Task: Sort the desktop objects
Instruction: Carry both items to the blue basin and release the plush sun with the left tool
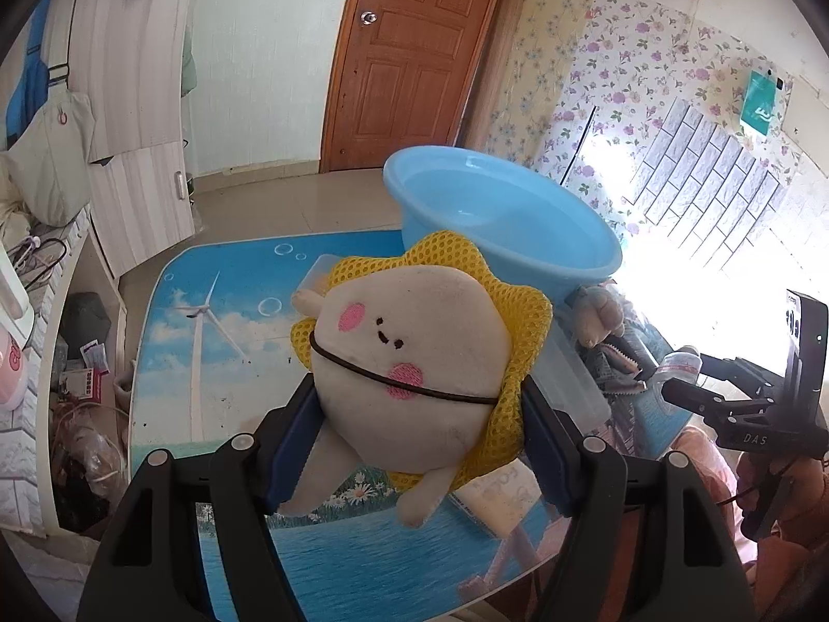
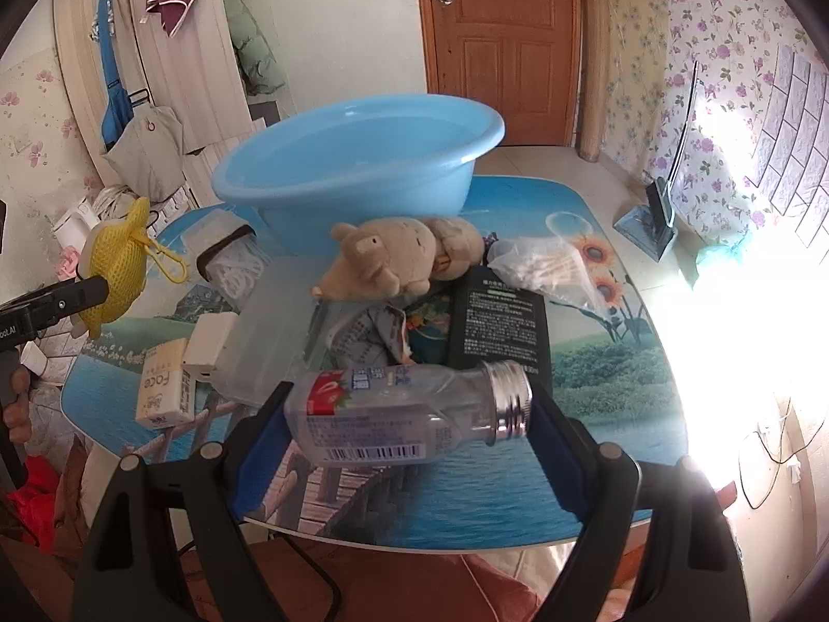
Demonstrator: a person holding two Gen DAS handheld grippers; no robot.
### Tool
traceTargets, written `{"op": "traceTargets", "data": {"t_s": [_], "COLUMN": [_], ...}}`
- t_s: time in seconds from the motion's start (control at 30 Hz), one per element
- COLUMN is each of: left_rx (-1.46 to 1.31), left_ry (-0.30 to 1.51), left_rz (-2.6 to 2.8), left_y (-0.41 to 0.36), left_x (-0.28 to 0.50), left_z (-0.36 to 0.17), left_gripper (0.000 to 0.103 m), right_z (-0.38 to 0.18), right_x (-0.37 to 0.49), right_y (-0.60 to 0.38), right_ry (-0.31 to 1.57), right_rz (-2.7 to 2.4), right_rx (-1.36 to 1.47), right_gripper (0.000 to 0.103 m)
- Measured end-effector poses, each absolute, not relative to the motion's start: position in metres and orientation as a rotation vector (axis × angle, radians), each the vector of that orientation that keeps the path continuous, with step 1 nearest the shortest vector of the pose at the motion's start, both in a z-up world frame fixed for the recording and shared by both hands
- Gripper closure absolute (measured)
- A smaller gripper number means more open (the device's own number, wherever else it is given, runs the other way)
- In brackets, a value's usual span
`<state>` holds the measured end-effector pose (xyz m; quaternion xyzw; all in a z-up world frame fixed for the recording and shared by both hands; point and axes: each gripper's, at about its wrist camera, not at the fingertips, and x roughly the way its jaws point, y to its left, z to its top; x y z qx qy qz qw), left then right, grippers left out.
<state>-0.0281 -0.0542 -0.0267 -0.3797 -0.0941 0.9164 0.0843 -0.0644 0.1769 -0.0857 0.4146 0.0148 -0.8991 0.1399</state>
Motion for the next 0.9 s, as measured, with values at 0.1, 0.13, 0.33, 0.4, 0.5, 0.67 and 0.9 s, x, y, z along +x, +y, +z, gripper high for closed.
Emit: {"op": "traceTargets", "data": {"t_s": [0.1, 0.13, 0.33, 0.4, 0.5, 0.67, 0.9], "left_rx": [-1.108, -1.100, -1.061, -1.048, -1.051, -1.037, -1.052], "left_ry": [-0.288, -0.289, -0.271, -0.270, -0.282, -0.263, -0.216], "left_rz": [2.736, 2.738, 2.734, 2.737, 2.731, 2.725, 2.703], "left_y": [-0.053, -0.052, -0.042, -0.039, -0.036, -0.024, -0.004], "left_x": [-0.028, -0.027, -0.026, -0.029, -0.036, -0.049, -0.081], "left_z": [-0.017, -0.014, 0.000, 0.004, 0.007, 0.014, 0.016], "left_gripper": [0.031, 0.031, 0.031, 0.031, 0.031, 0.031, 0.031], "right_z": [-0.074, -0.070, -0.042, -0.033, -0.025, -0.017, -0.006], "right_x": [-0.063, -0.063, -0.056, -0.056, -0.060, -0.070, -0.090], "right_y": [0.176, 0.176, 0.170, 0.169, 0.165, 0.162, 0.157], "right_ry": [0.023, 0.022, 0.015, 0.008, 0.008, 0.001, -0.007], "right_rz": [-2.597, -2.598, -2.597, -2.595, -2.591, -2.577, -2.563], "right_rx": [1.160, 1.145, 1.038, 1.005, 0.978, 0.936, 0.867], "right_gripper": [0.017, 0.017, 0.017, 0.017, 0.017, 0.017, 0.017]}}
